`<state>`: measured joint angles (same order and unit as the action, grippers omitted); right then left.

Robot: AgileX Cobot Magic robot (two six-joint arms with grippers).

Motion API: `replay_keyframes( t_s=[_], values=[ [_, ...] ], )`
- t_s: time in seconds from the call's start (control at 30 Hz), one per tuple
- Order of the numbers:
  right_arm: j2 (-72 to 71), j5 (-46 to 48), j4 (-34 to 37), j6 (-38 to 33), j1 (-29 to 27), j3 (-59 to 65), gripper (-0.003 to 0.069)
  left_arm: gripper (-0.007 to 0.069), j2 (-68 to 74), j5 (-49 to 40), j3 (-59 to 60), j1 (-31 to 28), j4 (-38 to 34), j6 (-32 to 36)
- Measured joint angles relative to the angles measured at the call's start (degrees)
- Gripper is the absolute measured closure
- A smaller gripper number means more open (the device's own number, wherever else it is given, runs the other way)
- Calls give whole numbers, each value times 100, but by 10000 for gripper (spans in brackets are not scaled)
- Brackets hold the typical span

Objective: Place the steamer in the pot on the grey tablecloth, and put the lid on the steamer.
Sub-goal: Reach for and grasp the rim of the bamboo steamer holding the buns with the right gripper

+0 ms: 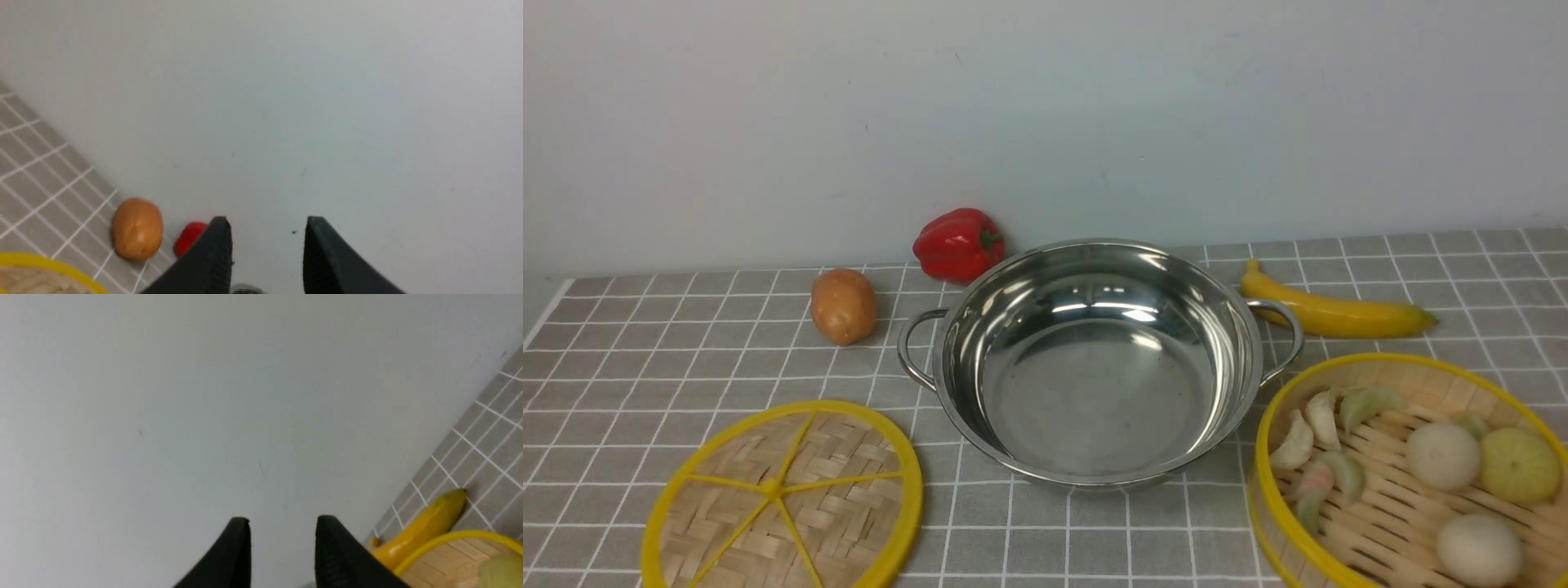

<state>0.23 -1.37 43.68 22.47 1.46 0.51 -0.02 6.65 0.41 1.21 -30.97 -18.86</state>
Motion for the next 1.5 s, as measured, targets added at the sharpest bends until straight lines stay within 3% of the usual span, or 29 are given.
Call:
replay_keyframes(
  t_s=[0.17,0.23,0.33,0.43,0.53,0.6,0.67,0.73,0.83,1.07,1.27,1.43,1.5],
  values=[
    [-10,-795,-302,-80,0,-532,416,382,0,401,0,0,0,-6],
    [7,-986,-1324,-321,0,-1287,416,382,0,497,0,0,0,-7],
    [281,-504,-2411,-505,0,-2115,416,382,0,541,0,0,-7,-7],
    [1013,1177,-3554,-513,0,-3164,416,382,0,541,0,0,38,-7],
    [1614,2555,-3996,-385,0,-3770,416,382,0,534,-7,0,245,-7],
    [2555,4395,-4483,-95,0,-4486,416,382,0,162,-234,0,906,12],
    [2895,4955,-4612,-23,0,-4687,416,382,23,-100,-409,0,1226,40],
    [3764,6056,-4869,5,0,-5031,416,382,458,-1066,-1039,0,2084,82],
    [4741,6686,-4945,-179,0,-5132,416,382,1494,-2426,-1779,0,2927,102],
    [5934,6755,-4706,-681,0,-5138,416,382,4066,-4530,-3287,0,3439,462],
    [6183,6408,-4675,-776,-331,-4816,416,382,5996,-5437,-4302,0,3464,1330],
    [6183,6165,-4494,-793,-734,-4309,416,382,6969,-5577,-4795,0,3506,1742],
    [6185,5721,-4121,-918,-824,-4053,416,382,7388,-5578,-4932,0,3545,1831]
  ],
)
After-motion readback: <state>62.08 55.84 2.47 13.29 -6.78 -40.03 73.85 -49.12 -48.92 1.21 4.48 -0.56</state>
